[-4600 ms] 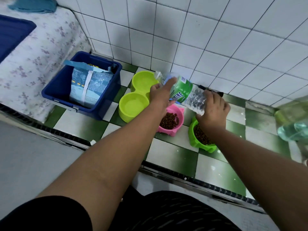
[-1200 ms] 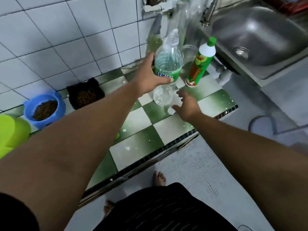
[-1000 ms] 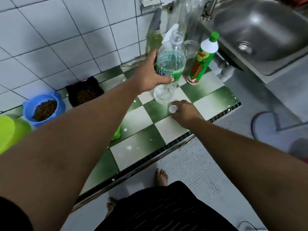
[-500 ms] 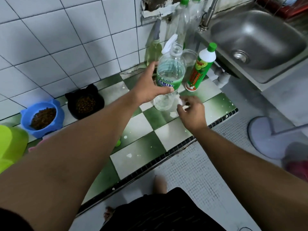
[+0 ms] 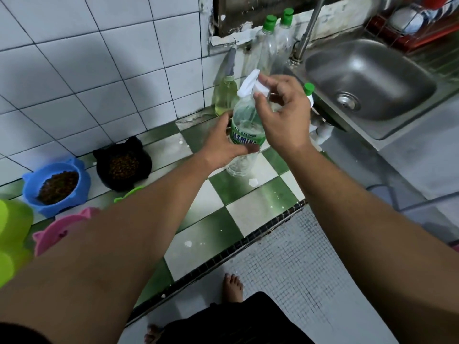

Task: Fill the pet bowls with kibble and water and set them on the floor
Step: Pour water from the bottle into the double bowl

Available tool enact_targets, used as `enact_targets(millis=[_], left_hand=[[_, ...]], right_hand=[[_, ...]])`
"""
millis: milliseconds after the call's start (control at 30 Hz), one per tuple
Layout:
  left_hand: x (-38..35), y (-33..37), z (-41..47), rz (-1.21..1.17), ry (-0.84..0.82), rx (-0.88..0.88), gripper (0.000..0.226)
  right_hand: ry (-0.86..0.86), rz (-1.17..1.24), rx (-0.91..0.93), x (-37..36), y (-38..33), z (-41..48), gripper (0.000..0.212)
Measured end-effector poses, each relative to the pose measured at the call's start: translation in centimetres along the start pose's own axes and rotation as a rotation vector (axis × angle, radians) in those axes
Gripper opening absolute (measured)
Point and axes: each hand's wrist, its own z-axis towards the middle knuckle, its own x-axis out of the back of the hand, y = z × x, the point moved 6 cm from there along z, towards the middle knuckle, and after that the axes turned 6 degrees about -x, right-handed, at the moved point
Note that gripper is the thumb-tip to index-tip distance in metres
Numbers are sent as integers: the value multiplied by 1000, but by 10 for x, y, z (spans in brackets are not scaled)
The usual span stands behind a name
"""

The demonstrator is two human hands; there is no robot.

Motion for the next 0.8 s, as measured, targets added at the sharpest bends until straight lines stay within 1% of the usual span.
enact_targets(millis=[133, 200, 233, 300, 333, 400, 467, 500, 567, 667, 800], left_hand=[[1, -4, 1, 2, 9, 1, 112], [2, -7, 1, -8, 15, 13, 110], [2, -8, 1, -6, 14, 19, 107], [1, -8, 2, -2, 7, 21, 105], [2, -8, 2, -4, 6, 21, 106], [3, -9, 3, -9, 11, 25, 108], [4, -9, 2, -14, 13, 32, 103], [4, -9, 2, -16, 10, 34, 101], [4, -8, 1, -18, 8, 26, 104], [2, -7, 1, -15, 7, 25, 110], [1, -7, 0, 15, 2, 30, 108]], right_hand=[[13, 66, -37, -4, 1, 1, 25], [5, 100, -71, -6, 1, 5, 19], [11, 101, -88, -6, 1, 7, 22], [38, 80, -90, -6, 1, 11, 36], [48, 77, -75, -6, 0, 10, 36], [35, 104, -34, -10, -2, 6, 24], [0, 170, -15, -13, 1, 1, 9], [-5, 195, -11, -14, 3, 1, 5], [26, 219, -24, -13, 5, 1, 8], [95, 168, -61, -12, 6, 2, 20], [171, 107, -138, -18, 5, 2, 34]])
